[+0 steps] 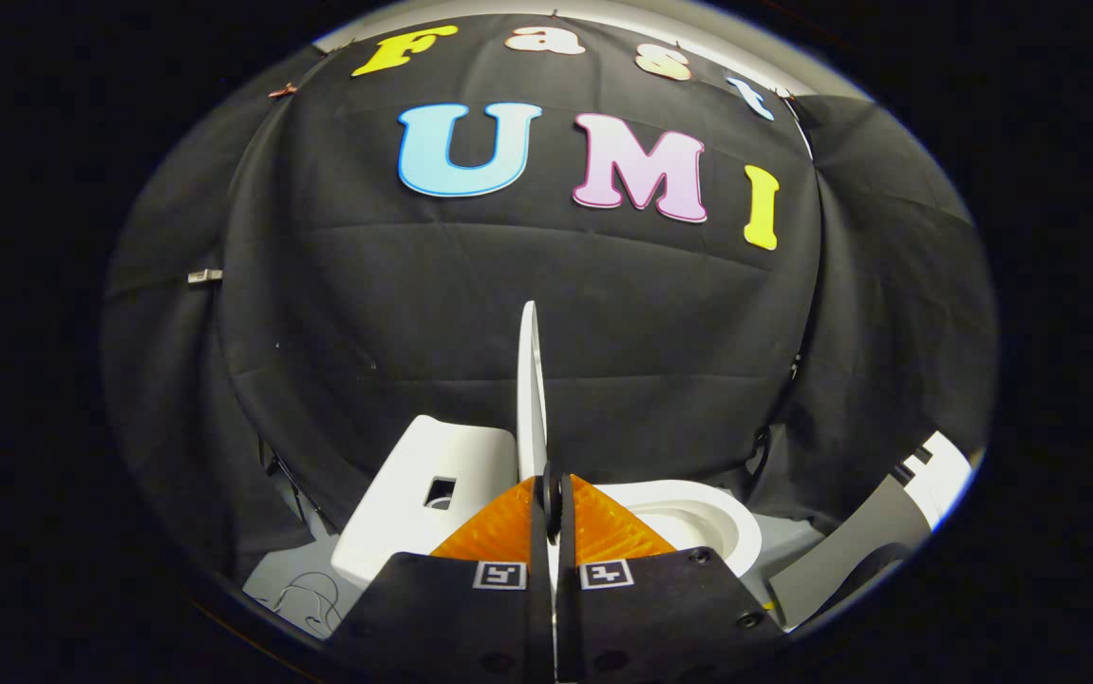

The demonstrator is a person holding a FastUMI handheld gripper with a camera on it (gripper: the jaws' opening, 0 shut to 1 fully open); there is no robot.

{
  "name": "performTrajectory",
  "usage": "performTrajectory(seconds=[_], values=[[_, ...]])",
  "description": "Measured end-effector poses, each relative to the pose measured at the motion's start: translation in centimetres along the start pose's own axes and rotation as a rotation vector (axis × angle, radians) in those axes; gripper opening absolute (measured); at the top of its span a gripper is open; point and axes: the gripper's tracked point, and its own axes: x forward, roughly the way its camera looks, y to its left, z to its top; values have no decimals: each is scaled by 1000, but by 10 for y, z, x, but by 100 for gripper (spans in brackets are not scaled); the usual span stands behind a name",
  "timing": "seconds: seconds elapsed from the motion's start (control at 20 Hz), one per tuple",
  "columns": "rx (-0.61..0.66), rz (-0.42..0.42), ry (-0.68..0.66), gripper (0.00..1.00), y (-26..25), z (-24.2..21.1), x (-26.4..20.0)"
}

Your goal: Open the toilet lid.

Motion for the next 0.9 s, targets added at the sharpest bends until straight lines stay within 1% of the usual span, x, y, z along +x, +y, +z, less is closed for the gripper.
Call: performTrajectory(seconds=[0.2,0.4,0.75,0.9], values=[[-49,25,-39,6,29,-4,0],[-93,29,-45,7,47,-8,0],[-121,20,-67,7,60,-10,-1],[-106,23,-64,8,62,-12,-1]])
